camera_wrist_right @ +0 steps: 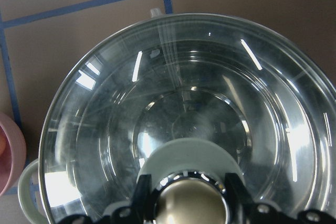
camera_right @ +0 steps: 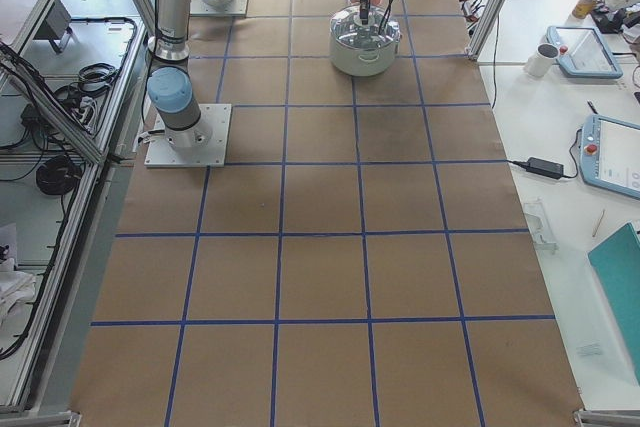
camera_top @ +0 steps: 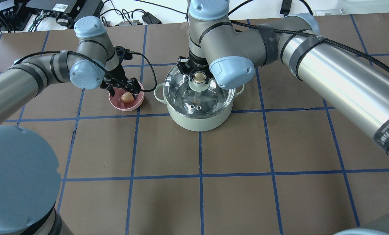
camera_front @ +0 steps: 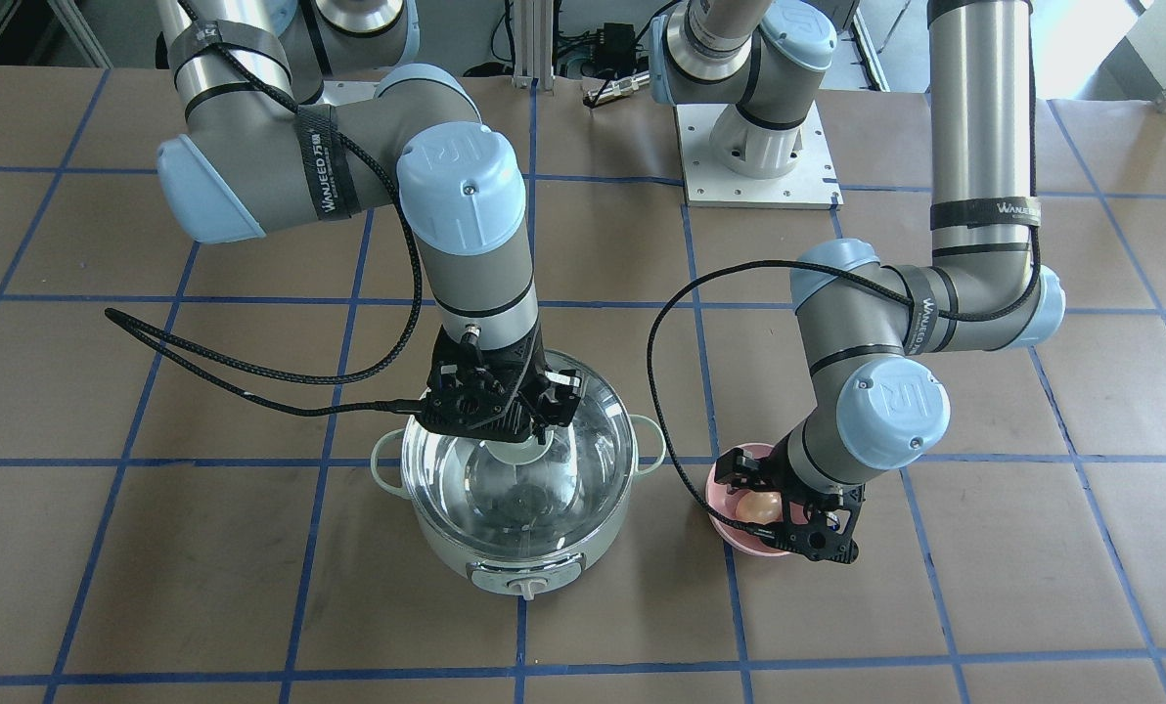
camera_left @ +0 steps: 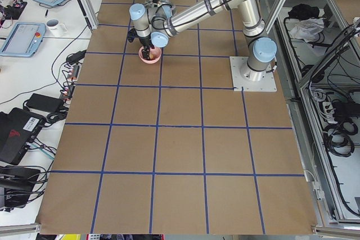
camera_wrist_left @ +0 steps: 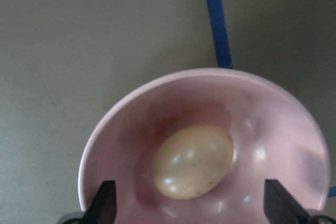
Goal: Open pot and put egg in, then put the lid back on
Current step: 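Grasp the egg with the left gripper while the right gripper lifts the lid away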
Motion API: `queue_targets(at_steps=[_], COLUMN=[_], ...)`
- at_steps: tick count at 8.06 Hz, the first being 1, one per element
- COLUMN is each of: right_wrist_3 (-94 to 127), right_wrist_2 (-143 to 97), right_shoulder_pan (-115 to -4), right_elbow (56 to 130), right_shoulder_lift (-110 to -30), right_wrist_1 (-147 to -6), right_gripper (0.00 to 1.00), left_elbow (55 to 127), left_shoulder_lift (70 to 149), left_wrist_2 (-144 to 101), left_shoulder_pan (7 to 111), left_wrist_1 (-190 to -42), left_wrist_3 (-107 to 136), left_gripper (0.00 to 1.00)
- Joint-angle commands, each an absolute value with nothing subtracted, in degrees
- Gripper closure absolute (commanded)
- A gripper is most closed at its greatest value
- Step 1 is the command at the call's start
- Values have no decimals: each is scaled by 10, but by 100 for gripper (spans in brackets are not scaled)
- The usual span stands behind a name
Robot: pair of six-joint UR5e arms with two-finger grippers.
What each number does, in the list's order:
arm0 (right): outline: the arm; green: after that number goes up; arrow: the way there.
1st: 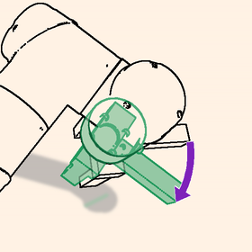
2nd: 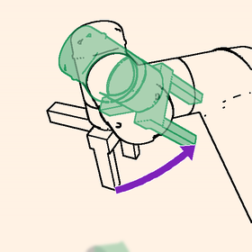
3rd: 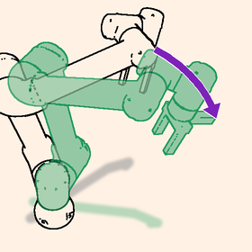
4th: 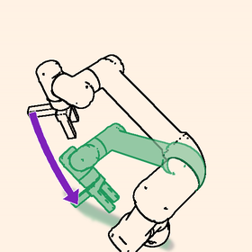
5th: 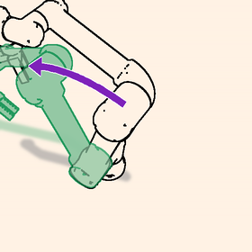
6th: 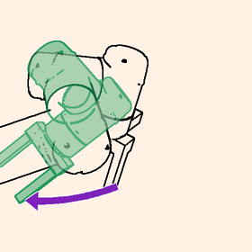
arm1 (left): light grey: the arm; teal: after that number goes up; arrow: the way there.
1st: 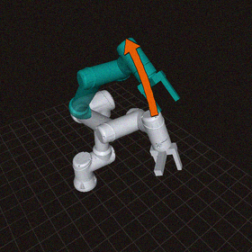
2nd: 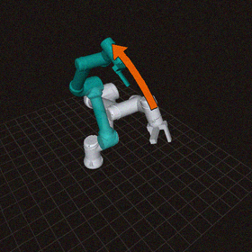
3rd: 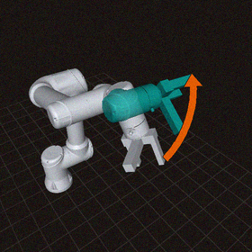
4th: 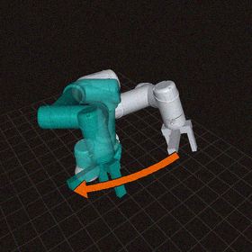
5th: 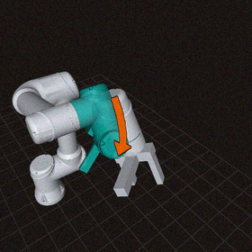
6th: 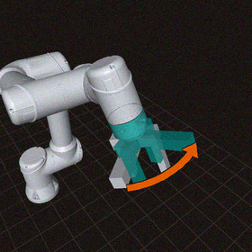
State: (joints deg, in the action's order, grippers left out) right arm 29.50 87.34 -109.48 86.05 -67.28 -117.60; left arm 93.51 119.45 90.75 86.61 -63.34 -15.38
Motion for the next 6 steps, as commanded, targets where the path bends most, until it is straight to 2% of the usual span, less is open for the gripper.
queue_targets(at_steps=[1, 2, 3, 6], right_wrist_3=[289, 288, 280, 190], right_wrist_2=[874, 874, 873, 874], right_shoulder_pan=[-1095, -1095, -1088, -1015], right_elbow=[851, 829, 804, 802], right_shoulder_lift=[-675, -678, -686, -735], right_wrist_1=[-1162, -1132, -1088, -1018], right_gripper=[100, 100, 100, 100], left_elbow=[936, 939, 940, 949], left_shoulder_lift=[1201, 1205, 1208, 1214], left_wrist_2=[907, 904, 901, 900], left_shoulder_pan=[866, 866, 866, 866], left_wrist_1=[-628, -627, -618, -614], left_wrist_3=[-146, -146, -145, -145], left_gripper=[3, 7, 7, 10])
